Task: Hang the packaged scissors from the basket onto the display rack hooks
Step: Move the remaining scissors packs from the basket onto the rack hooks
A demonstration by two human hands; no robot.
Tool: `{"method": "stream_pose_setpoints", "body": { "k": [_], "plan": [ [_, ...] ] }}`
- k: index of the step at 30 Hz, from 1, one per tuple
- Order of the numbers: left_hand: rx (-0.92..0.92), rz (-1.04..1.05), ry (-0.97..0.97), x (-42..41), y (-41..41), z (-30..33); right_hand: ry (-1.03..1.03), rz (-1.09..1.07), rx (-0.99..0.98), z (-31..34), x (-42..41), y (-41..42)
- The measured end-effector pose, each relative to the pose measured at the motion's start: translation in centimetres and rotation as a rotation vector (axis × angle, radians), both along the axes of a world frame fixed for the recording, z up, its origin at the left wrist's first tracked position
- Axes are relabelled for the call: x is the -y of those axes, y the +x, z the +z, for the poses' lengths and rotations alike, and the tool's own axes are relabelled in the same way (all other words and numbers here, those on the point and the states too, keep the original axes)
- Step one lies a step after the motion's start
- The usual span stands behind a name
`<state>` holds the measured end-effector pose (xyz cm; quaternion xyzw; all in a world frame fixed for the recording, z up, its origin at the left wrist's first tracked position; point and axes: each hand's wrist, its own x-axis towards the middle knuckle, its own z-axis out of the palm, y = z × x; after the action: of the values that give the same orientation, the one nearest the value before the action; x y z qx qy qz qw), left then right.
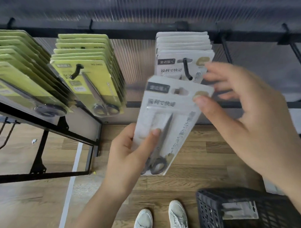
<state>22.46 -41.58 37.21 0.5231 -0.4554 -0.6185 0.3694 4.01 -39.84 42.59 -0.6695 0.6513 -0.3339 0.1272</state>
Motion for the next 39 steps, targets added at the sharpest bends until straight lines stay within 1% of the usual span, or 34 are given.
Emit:
{"method": "stream_pose_setpoints", "body": {
  "k": [5, 9, 12, 16, 23, 26, 30, 32, 35, 39],
  "plan": [
    [-0.051, -0.028, 0.011, -0.7, -1.3, -0.2, 0.069, -0.015, 0.124, 0.4, 0.4, -0.1],
    [-0.053, 0.002, 0.021, -0.9, -1.3, -1.1, 0.061, -0.018, 0.116, 1.0, 1.0, -0.4],
    [0.013, 0.033, 0.016, -1.3, -1.4, -2.0, 0.054, -0.026, 0.133, 1.0, 1.8, -0.6],
    [0.055, 0.072, -0.005, -1.5, -1.6, -2.7, 0.035, -0.028, 0.081, 0.9, 2.9, -0.5],
    [0.091, 0.104, -0.058, -0.9, -2.1, -2.6, 0.017, -0.038, -0.074, 0.8, 3.5, -0.7],
    [0.125, 0.11, -0.075, -0.3, -2.4, -2.7, 0.006, -0.051, -0.175, 0.8, 3.7, -0.9],
    [0.144, 0.133, -0.034, 0.7, -3.2, -3.4, -0.006, -0.038, -0.28, 0.4, 4.1, -1.0],
    [0.134, 0.148, 0.003, 1.4, -3.6, -4.0, -0.053, -0.031, -0.356, -0.3, 4.2, -1.0],
    [0.162, 0.175, 0.007, 2.8, -4.0, -4.6, -0.15, -0.021, -0.542, -1.3, 4.2, -1.2],
    [0.202, 0.22, -0.023, 4.4, -4.5, -5.3, -0.196, -0.009, -0.644, -2.6, 4.2, -1.4]
  ]
}}
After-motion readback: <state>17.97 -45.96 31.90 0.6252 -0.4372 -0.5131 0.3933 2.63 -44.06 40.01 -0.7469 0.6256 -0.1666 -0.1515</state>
